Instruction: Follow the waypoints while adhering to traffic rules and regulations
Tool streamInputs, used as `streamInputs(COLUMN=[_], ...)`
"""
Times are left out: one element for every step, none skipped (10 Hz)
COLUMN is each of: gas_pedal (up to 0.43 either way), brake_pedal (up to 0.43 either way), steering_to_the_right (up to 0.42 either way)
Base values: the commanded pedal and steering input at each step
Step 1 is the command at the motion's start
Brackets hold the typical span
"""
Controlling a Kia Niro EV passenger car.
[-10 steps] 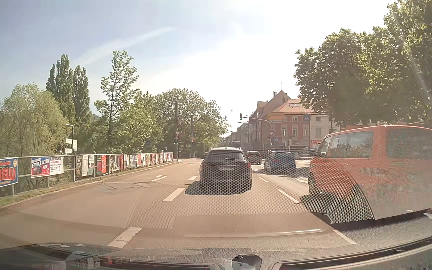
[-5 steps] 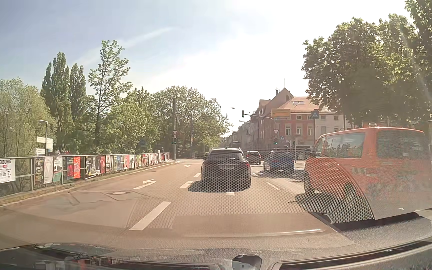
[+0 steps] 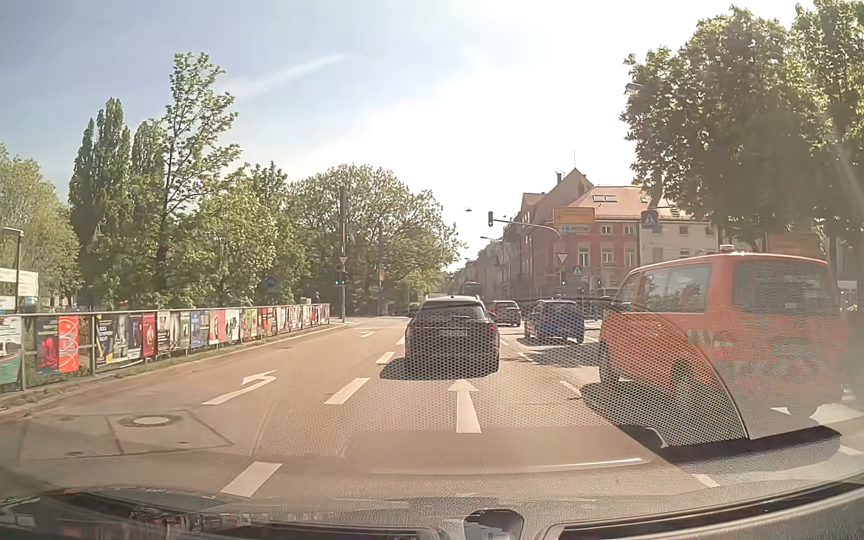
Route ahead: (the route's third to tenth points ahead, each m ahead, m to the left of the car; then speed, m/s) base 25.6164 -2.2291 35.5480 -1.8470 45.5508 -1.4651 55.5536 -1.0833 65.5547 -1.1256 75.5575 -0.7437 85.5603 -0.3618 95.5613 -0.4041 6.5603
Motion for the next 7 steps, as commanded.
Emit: streamInputs(gas_pedal=[0.118, 0.118, 0.118, 0.118, 0.118, 0.118, 0.118], brake_pedal=[0.0, 0.0, 0.0, 0.0, 0.0, 0.0, 0.0], steering_to_the_right=[-0.004, -0.003, -0.004, -0.004, -0.004, -0.004, -0.004])
